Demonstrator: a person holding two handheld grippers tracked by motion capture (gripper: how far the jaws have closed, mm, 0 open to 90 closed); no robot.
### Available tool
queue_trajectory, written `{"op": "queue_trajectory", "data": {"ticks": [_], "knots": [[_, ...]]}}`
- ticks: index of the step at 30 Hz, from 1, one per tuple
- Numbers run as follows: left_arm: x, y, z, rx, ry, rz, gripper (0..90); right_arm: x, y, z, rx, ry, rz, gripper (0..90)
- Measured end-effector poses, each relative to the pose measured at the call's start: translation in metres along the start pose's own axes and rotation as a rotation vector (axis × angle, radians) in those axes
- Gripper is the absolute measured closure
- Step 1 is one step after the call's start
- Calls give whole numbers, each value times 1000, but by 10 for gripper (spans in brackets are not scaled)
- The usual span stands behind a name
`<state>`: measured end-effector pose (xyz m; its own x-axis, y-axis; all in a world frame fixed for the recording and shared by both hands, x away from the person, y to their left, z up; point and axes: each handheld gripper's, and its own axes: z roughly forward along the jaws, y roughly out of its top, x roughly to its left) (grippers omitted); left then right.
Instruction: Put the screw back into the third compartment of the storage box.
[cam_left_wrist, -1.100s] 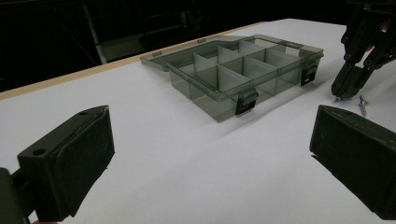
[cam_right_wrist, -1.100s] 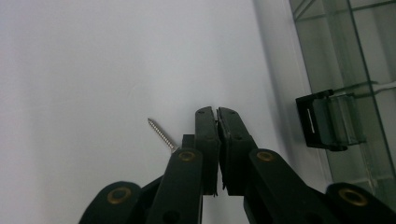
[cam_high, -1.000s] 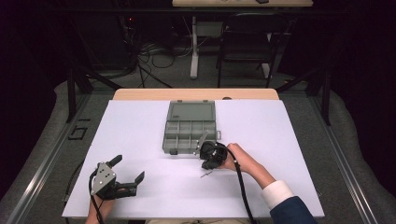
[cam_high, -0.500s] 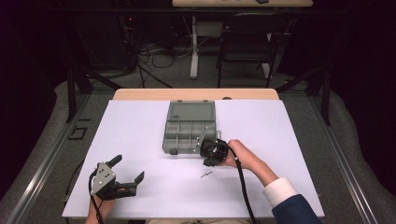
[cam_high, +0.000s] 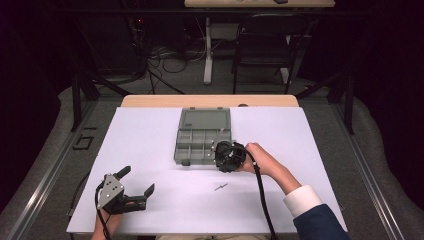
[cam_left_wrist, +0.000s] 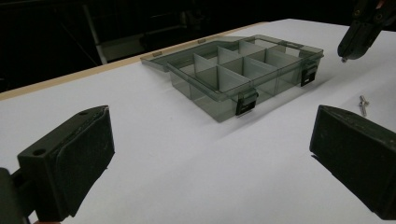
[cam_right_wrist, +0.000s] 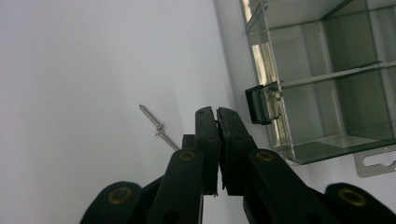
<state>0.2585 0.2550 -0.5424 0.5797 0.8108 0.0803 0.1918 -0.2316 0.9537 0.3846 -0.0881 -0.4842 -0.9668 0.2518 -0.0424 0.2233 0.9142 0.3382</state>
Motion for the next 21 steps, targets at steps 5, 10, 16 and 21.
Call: {"op": "queue_trajectory", "data": {"ticks": [5,10,16,21], "knots": [[0,0,0,-2,1,-2,0,-3,7,-7,2,-15,-1,878],[1,0,-1,0,-1,0,0,-9,16,-15,-3,-35,4,878],[0,0,0,-3,0,-4,0,-17,25,-21,8,-55,14,878],[0,0,0,-2,1,-3,0,-26,30,-23,8,-74,30,878]]}}
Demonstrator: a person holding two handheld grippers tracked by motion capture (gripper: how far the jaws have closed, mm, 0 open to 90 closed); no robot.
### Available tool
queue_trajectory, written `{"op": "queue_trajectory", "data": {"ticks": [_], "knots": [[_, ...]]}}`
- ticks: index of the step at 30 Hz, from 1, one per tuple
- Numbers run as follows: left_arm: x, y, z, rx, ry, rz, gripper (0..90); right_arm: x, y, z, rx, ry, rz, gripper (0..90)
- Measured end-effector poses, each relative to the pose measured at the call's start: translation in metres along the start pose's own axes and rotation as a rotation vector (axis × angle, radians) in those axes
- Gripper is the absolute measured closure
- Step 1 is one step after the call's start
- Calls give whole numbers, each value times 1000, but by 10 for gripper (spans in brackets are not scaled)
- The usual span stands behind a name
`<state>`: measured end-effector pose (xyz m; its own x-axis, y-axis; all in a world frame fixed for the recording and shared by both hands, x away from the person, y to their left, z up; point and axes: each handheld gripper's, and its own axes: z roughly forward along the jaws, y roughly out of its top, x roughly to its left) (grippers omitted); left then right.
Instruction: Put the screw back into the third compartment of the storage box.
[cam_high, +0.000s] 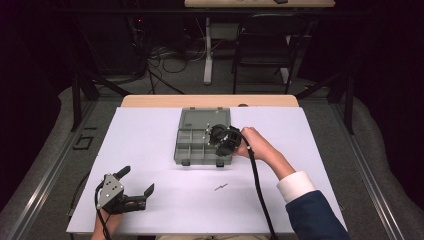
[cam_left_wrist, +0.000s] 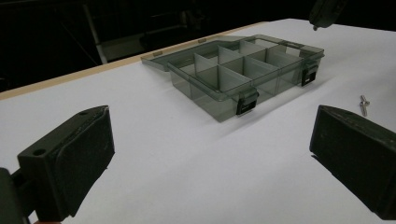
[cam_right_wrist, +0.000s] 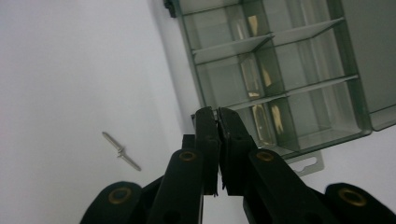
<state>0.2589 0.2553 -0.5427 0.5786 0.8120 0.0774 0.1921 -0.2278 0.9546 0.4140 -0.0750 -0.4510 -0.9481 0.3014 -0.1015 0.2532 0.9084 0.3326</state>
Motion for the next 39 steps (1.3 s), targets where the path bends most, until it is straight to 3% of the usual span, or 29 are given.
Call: {"op": "queue_trajectory", "data": {"ticks": [16,29,39], "knots": [[0,0,0,-3,-1,2,0,-27,16,1,-3,-79,82,878],[1,0,0,-2,-3,2,0,-41,28,31,33,-109,124,879],[0,0,-1,0,-3,7,0,-51,39,41,14,-122,168,875]]}}
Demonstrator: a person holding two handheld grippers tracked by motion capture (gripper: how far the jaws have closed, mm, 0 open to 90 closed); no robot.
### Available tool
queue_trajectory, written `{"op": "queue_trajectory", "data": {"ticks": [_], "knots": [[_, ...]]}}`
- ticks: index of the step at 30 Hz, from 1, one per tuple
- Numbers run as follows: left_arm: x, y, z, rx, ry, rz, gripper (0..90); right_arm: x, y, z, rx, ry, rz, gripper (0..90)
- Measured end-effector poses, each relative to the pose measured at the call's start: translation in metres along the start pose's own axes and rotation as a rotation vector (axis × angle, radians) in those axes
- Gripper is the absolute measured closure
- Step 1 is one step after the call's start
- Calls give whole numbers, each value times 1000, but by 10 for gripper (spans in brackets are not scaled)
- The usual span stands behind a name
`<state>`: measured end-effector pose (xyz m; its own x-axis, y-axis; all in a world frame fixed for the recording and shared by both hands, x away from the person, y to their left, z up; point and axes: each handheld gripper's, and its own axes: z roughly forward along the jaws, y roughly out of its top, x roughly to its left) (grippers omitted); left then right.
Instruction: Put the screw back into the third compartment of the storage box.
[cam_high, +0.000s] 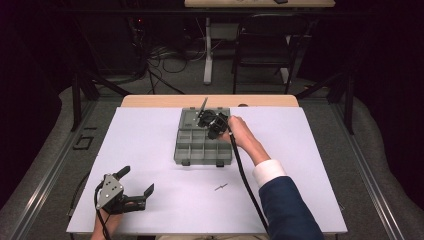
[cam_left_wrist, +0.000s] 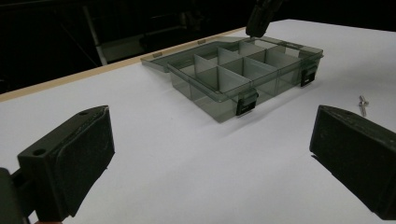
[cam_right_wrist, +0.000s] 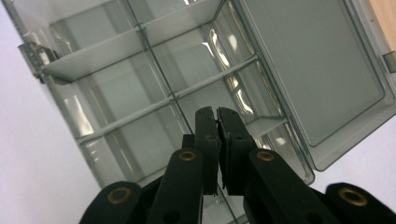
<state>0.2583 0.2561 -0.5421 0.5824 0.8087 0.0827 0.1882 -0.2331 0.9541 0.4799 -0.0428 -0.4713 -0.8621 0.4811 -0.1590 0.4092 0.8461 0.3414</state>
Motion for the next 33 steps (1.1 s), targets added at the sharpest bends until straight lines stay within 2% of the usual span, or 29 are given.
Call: {"op": "queue_trajectory", "data": {"ticks": [5,8,14,19,23,25,26,28,33], "knots": [[0,0,0,-2,-1,0,0,-1,3,7,1,-6,16,865],[0,0,0,0,-1,0,0,-1,3,9,-7,-15,24,812],[0,0,-1,-2,-1,1,0,-3,-2,-1,-37,11,49,673],[0,0,0,0,0,2,0,-1,-12,-16,-78,30,56,515],[0,0,0,-2,0,-1,0,5,-23,-27,-108,36,43,408],[-1,0,0,-4,3,-1,0,9,-28,-32,-119,39,33,383],[-1,0,0,-4,2,-1,0,12,-33,-36,-118,49,20,322],[-1,0,0,-2,1,-1,0,14,-35,-38,-115,49,16,314],[-1,0,0,-3,2,-1,0,26,-48,-45,-129,60,-15,230]]}}
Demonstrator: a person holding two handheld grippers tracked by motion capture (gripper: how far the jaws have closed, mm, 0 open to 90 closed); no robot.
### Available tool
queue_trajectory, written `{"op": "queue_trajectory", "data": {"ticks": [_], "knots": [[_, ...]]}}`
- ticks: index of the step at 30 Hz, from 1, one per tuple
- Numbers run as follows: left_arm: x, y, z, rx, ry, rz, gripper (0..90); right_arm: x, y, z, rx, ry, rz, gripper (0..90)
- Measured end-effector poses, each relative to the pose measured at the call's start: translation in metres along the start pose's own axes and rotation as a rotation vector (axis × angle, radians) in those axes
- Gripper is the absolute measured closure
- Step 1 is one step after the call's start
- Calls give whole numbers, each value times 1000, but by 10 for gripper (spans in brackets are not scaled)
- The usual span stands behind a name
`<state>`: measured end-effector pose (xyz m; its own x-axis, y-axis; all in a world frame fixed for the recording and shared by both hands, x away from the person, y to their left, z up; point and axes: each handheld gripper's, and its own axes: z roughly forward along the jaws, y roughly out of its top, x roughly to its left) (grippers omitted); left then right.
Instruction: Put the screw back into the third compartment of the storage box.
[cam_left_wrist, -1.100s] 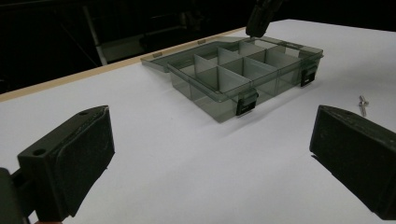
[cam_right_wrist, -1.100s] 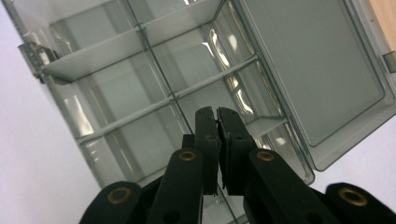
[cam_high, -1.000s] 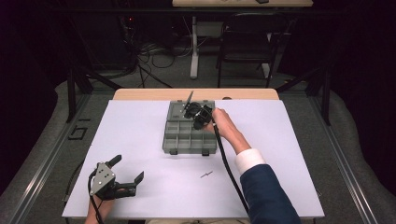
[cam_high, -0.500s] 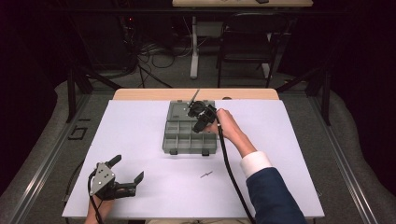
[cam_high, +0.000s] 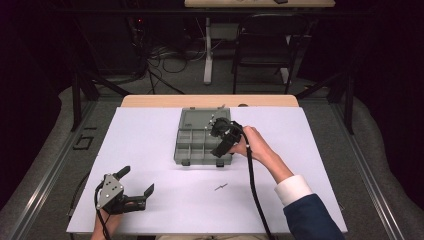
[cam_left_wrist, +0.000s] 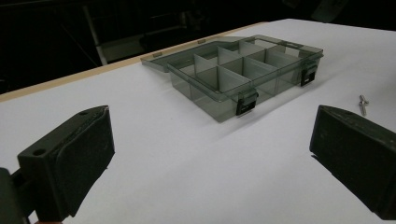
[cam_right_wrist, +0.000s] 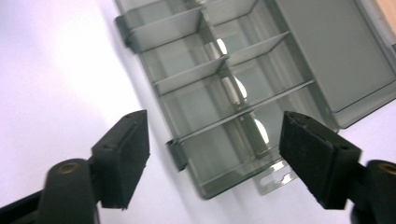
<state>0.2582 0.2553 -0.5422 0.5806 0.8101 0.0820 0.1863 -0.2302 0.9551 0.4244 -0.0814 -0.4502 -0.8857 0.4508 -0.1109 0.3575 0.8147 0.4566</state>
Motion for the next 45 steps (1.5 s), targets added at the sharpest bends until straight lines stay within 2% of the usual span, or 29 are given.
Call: {"op": "queue_trajectory", "data": {"ticks": [12,14,36,42,45], "knots": [[0,0,0,3,1,1,0,20,-25,-9,-11,20,-42,149],[0,0,0,3,1,1,0,23,-28,-10,-3,38,-46,140],[0,0,0,6,2,2,0,53,-60,0,-16,93,-75,7],[0,0,0,5,2,1,0,56,-64,3,-10,101,-80,11],[0,0,0,9,1,2,0,59,-67,5,-9,101,-90,41]]}}
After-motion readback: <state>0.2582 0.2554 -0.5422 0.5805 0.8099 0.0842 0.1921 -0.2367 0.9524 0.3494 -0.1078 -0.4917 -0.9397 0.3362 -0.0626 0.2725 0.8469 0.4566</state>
